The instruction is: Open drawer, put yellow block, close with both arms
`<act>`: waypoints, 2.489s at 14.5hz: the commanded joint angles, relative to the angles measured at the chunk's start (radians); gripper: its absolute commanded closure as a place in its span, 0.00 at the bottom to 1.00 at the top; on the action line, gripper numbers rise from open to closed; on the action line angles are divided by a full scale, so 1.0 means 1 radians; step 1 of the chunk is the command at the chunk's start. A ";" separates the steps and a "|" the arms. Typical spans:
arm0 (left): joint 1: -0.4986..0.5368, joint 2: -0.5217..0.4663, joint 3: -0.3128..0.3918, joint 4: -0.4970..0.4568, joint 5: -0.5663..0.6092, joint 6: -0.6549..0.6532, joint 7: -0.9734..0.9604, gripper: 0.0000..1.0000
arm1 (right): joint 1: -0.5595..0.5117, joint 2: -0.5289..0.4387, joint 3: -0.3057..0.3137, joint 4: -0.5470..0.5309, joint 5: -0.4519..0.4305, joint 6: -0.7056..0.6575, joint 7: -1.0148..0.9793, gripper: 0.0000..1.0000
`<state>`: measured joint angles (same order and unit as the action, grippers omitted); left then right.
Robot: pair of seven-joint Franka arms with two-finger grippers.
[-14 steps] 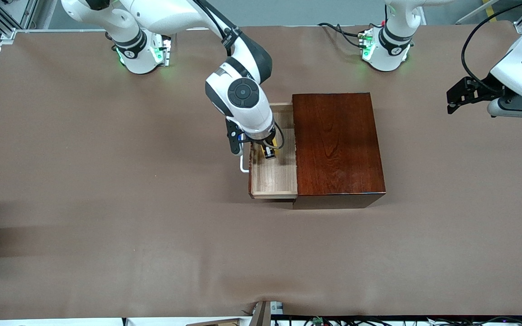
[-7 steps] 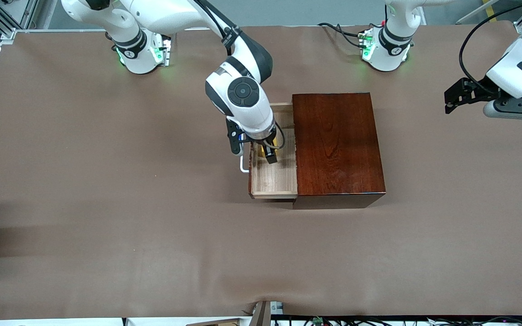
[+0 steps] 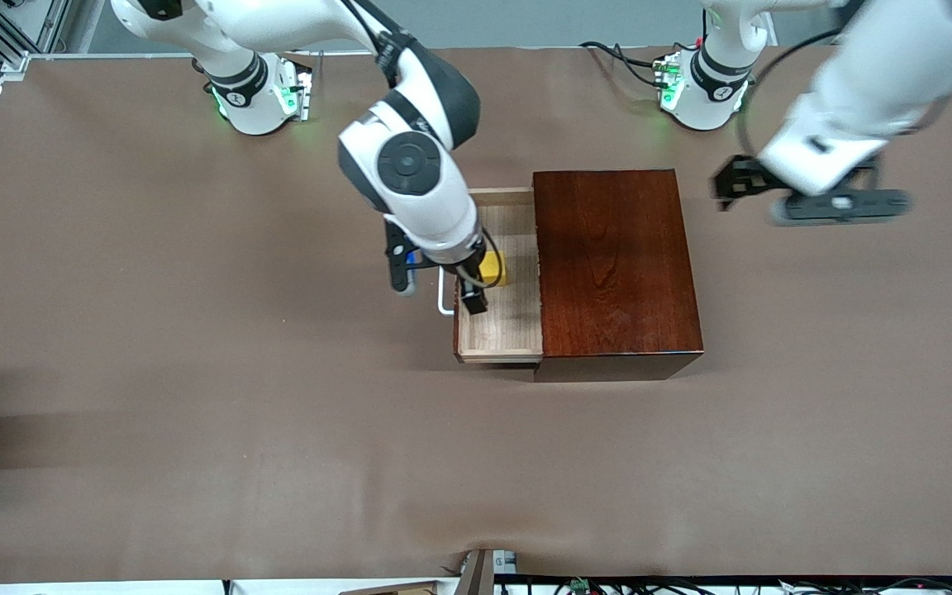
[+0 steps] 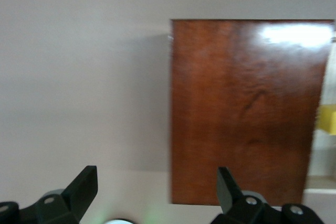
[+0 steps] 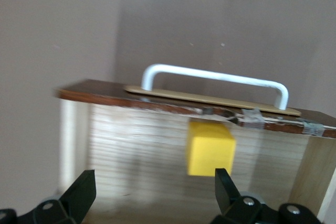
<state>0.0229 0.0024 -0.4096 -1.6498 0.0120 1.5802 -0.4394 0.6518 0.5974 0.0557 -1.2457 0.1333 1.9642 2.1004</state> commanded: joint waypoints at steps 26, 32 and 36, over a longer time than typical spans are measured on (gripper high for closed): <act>-0.831 0.766 0.313 0.455 0.138 0.759 -1.671 0.00 | -0.446 -0.323 0.010 0.040 -0.004 -0.524 -1.400 0.00; -0.980 0.855 0.463 0.458 0.131 0.797 -1.717 0.00 | -0.586 -0.379 0.010 0.031 -0.008 -0.607 -1.843 0.00; -0.982 0.861 0.469 0.458 0.131 0.775 -1.737 0.00 | -0.675 -0.409 0.012 0.023 -0.008 -0.657 -2.084 0.00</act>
<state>-0.9506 0.8399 0.0389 -1.2329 0.1288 2.3443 -2.1145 0.0196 0.2261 0.0502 -1.1943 0.1321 1.3271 0.1339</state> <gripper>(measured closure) 0.000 0.000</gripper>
